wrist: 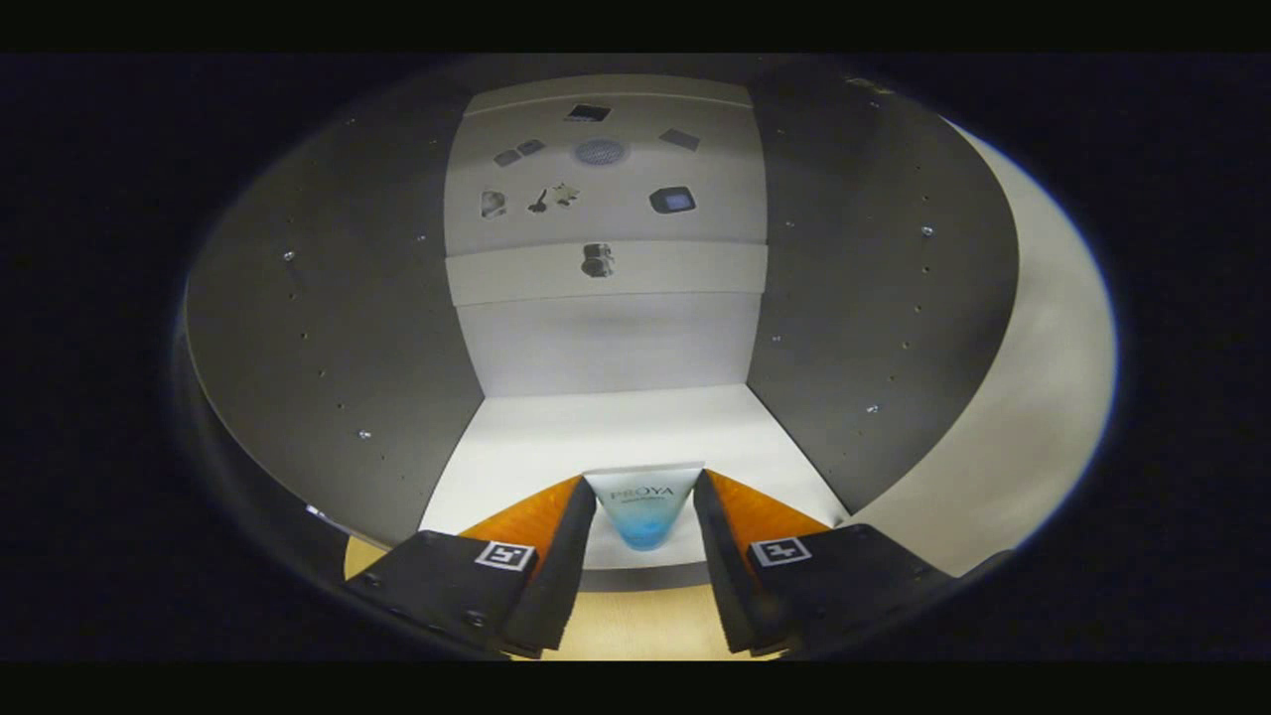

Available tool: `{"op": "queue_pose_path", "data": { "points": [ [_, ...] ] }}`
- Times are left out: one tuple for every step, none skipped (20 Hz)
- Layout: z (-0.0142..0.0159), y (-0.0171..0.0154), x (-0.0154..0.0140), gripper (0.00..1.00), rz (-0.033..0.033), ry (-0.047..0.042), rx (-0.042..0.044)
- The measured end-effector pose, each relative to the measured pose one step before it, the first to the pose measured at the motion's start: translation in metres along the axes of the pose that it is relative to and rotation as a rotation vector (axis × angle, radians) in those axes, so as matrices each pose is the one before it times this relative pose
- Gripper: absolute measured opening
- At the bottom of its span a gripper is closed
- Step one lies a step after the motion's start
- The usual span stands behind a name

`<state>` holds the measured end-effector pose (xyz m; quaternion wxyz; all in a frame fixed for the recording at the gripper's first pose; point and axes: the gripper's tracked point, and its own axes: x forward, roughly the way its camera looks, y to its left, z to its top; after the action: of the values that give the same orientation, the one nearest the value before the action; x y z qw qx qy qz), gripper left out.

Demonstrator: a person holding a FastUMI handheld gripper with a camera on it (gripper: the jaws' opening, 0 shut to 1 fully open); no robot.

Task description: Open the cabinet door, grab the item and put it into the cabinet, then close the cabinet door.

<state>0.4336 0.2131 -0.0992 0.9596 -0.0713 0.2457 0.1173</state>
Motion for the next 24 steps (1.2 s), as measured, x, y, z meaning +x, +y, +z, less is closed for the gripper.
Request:
{"op": "queue_pose_path", "data": {
  "points": [
    [0.00200, 0.00019, -0.00303, 0.69, 0.00574, -0.00933, 0.00571],
    [0.00127, 0.00027, -0.00434, 0.69, 0.00292, -0.01209, 0.00450],
    [0.00023, -0.00201, -0.00388, 0.70, -0.00481, -0.01157, -0.00258],
    [-0.00074, -0.00125, -0.00606, 0.70, -0.00064, -0.01029, -0.00464],
    [-0.00072, -0.00042, -0.00715, 0.74, -0.00030, -0.01146, -0.00222],
    [-0.00031, 0.00018, -0.00810, 0.76, 0.00219, -0.01584, 0.00101],
    [0.00040, -0.00006, -0.00921, 0.85, 0.00332, -0.01624, 0.00150],
    [0.00003, 0.00076, -0.00881, 0.89, 0.00541, -0.01491, 0.00119],
    [0.00130, 0.00137, -0.01125, 0.92, 0.00572, -0.01635, 0.00011],
    [0.00097, 0.00082, -0.01222, 0.93, 0.00215, -0.02193, -0.00209],
    [0.00292, 0.00078, -0.01397, 1.00, 0.00183, -0.02324, 0.00011],
    [0.00182, 0.00097, -0.01595, 1.00, -0.00176, -0.02228, 0.00128],
    [0.00247, 0.00146, -0.01700, 1.00, 0.00315, -0.02590, -0.00098],
    [0.00259, 0.00101, -0.01607, 1.00, -0.00137, -0.02699, -0.00304],
    [0.00122, 0.00010, -0.01700, 1.00, -0.00366, -0.02091, -0.00572],
    [0.00139, -0.00025, -0.01780, 1.00, -0.00304, -0.01993, -0.00567],
    [0.00045, -0.00034, -0.01656, 1.00, -0.00391, -0.01758, -0.00472],
    [0.00010, -0.00175, -0.01737, 1.00, -0.00372, -0.01666, -0.00220],
    [-0.00089, -0.00192, -0.01822, 1.00, -0.00290, -0.01108, -0.00137],
    [-0.00152, -0.00267, -0.01840, 1.00, -0.00521, -0.00780, 0.00132],
    [0.00014, -0.00455, -0.01903, 1.00, -0.00625, -0.01187, 0.00087],
    [-0.00047, -0.00485, -0.01802, 1.00, -0.01272, -0.01042, 0.00346],
    [-0.00087, -0.00471, -0.01825, 1.00, -0.00896, -0.00769, 0.00302],
    [-0.00086, -0.00331, -0.01637, 1.00, -0.00584, -0.00648, 0.00118]
  ]
}}
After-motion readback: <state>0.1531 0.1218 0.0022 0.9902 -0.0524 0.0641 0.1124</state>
